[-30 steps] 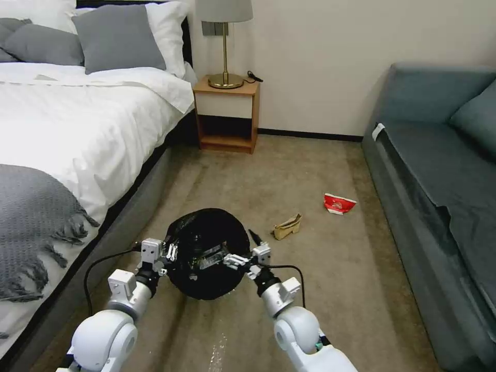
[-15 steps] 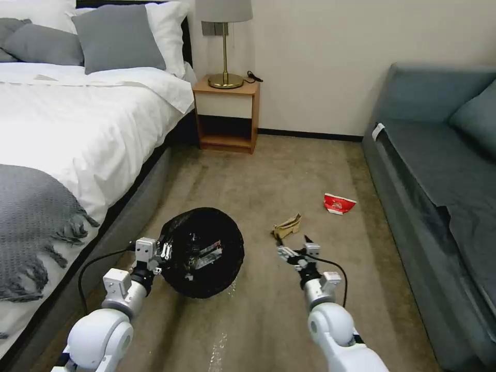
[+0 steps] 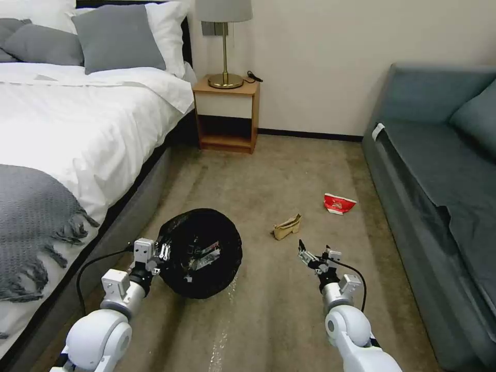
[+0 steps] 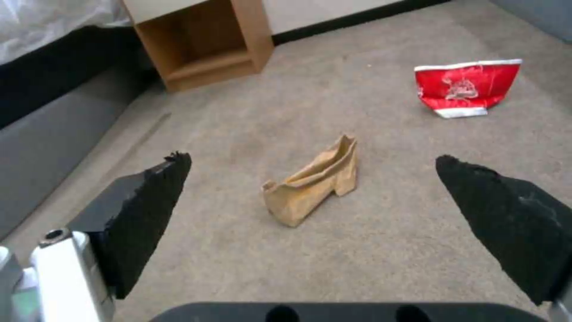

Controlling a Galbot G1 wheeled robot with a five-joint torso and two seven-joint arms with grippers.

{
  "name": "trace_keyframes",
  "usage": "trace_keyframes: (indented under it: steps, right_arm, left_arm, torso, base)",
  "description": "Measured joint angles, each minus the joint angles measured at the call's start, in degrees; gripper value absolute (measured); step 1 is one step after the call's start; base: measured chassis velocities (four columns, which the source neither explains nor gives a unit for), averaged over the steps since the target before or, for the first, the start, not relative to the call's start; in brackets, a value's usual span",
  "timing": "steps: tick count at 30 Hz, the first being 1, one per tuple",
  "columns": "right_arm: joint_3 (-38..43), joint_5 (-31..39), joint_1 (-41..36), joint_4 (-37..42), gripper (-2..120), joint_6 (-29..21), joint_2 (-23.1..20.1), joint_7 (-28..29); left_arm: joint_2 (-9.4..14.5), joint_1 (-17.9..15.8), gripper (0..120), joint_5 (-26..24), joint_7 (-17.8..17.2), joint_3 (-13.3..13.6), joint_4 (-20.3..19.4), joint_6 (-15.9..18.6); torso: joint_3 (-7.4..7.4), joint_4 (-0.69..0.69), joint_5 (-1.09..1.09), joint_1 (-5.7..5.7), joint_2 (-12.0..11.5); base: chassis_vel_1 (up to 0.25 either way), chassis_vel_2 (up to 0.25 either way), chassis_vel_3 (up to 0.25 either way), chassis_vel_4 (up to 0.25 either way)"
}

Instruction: Pick up the trash bin, then pick up the garbage on the floor and place it into the trash bin.

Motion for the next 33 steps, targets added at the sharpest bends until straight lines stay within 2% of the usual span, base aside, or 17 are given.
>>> trace_keyframes:
  steps: [33]
  right_arm:
    - [3.3, 1.7, -0.3, -3.9, 100, 3.2, -1.9, -2.6]
  left_arm:
    - [-0.8, 1.0, 7, 1.2, 0.3, 0.3, -0.8, -0.1]
  torso:
    - [0.00, 0.00, 0.00, 0.00, 0.0]
  base:
    - [-0.002, 0.001, 0.001, -0.001]
